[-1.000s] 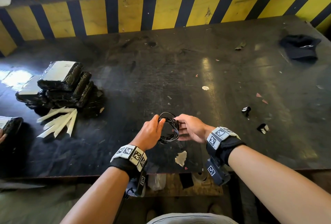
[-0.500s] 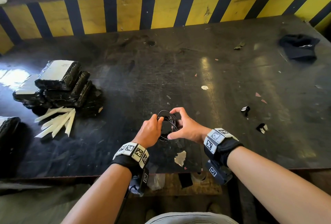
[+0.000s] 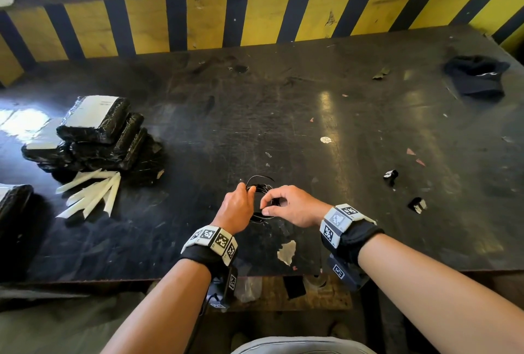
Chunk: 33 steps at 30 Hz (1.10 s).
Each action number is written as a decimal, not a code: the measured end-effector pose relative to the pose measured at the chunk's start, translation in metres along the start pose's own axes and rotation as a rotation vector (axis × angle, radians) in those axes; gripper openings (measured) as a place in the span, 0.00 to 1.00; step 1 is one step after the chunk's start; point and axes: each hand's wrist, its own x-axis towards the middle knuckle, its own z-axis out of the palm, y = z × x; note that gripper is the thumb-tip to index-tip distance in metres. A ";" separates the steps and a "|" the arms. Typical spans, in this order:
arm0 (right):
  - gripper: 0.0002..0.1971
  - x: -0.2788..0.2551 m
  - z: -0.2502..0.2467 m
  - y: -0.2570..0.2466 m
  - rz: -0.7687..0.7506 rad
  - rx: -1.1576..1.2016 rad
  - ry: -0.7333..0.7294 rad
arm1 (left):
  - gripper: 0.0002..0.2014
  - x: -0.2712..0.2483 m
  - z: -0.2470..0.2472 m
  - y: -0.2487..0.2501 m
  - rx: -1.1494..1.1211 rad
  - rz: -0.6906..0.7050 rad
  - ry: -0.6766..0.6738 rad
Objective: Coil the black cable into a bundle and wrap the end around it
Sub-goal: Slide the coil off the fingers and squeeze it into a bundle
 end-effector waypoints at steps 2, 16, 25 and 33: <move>0.07 -0.004 -0.003 0.001 0.010 0.038 -0.046 | 0.16 -0.001 -0.004 -0.003 0.020 -0.054 0.011; 0.11 -0.018 -0.010 0.008 -0.064 -0.162 -0.024 | 0.19 -0.001 -0.015 0.002 -0.050 -0.148 0.081; 0.09 -0.001 -0.006 0.007 0.027 0.015 0.190 | 0.18 -0.003 -0.017 0.011 -0.156 -0.097 0.104; 0.18 0.003 0.000 -0.005 0.171 0.672 0.140 | 0.19 -0.013 -0.017 0.012 -0.099 -0.052 0.152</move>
